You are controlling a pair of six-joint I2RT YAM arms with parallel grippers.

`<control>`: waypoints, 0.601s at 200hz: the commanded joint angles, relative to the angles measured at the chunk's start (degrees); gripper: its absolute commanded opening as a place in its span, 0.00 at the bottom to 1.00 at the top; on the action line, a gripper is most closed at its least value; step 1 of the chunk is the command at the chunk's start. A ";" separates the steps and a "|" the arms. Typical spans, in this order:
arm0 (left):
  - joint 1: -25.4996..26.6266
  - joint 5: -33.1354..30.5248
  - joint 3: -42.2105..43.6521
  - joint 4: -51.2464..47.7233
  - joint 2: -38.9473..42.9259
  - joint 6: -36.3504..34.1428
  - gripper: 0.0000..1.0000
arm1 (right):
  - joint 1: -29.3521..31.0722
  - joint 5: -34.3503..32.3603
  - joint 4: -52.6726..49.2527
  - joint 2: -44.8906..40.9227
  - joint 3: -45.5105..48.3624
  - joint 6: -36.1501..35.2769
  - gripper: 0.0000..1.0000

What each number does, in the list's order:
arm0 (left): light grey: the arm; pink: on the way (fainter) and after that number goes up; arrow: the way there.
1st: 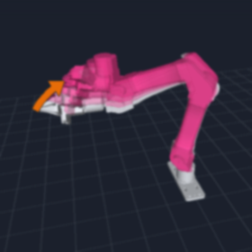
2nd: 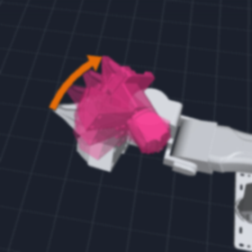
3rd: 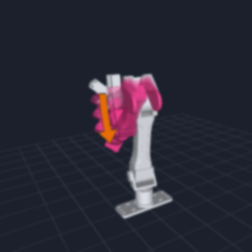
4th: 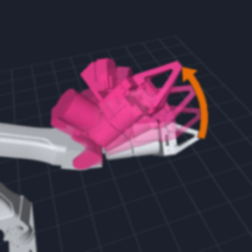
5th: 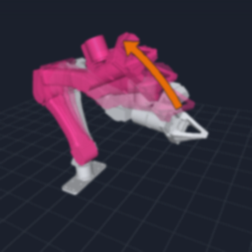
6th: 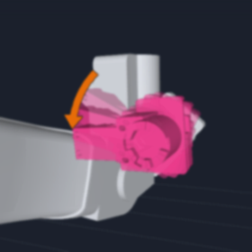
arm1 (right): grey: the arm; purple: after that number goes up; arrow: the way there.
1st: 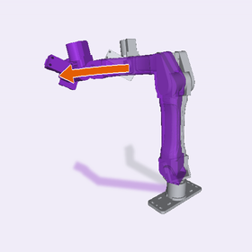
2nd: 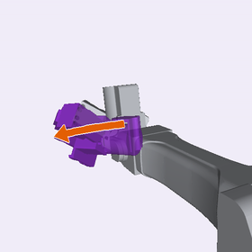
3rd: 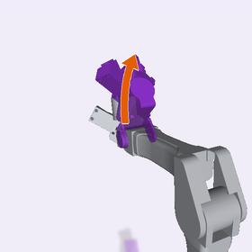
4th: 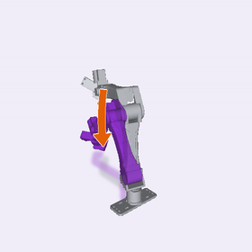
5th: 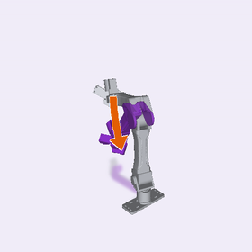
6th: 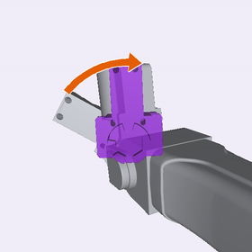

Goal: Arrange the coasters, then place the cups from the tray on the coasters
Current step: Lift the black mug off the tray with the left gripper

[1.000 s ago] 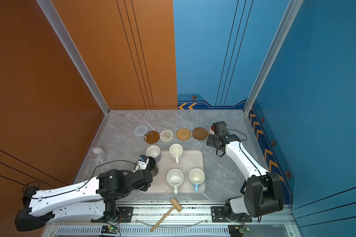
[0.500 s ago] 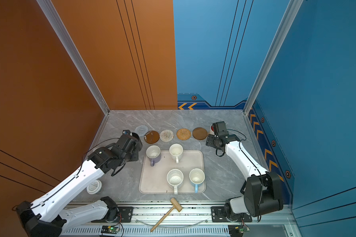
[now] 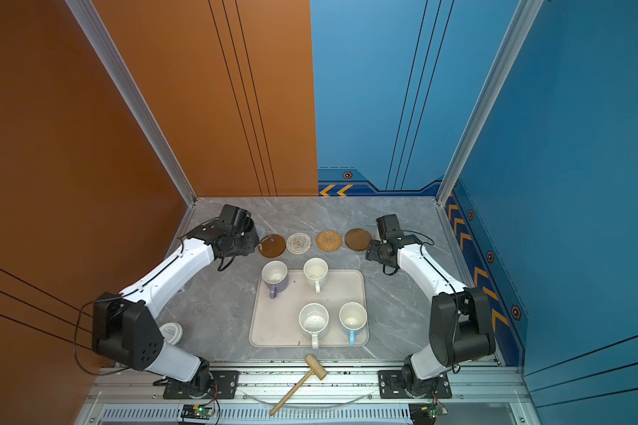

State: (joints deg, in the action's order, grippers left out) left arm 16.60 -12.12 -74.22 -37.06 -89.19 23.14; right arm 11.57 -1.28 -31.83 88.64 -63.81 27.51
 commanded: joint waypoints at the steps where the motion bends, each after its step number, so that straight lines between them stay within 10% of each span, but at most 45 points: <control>1: -1.57 1.65 -5.98 6.74 -3.98 -2.75 0.00 | 0.02 0.16 0.28 2.17 -2.44 1.49 0.74; 120: -4.69 1.36 -25.43 12.80 -28.50 -3.36 0.00 | -0.24 -0.36 -0.03 7.06 -3.92 3.21 0.73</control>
State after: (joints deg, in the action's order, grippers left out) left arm 12.91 -9.34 -96.01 -28.73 -117.73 20.71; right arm 11.55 -1.26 -31.66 95.24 -66.59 29.45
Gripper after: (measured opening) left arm 0.187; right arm 0.732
